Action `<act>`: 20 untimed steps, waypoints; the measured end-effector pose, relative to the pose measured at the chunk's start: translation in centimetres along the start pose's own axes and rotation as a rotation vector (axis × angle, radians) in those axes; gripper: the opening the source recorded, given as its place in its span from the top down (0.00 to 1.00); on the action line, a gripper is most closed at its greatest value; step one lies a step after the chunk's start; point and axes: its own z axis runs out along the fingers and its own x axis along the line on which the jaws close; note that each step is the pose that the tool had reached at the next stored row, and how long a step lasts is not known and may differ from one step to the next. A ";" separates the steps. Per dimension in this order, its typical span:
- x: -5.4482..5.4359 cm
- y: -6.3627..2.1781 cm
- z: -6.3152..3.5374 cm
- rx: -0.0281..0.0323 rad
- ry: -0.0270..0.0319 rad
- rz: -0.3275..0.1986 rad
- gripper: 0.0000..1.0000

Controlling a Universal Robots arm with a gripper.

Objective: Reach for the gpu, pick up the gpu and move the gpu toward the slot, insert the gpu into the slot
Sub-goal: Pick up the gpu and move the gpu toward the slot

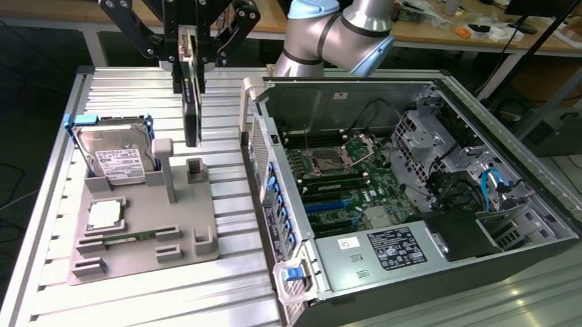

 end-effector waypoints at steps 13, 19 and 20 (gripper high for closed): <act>-2.9 -0.10 0.05 -0.0001 -0.0001 -0.001 0.73; -4.1 -0.14 0.04 0.0000 0.0000 -0.002 0.73; -4.4 -0.15 0.03 0.0000 0.0000 -0.002 0.73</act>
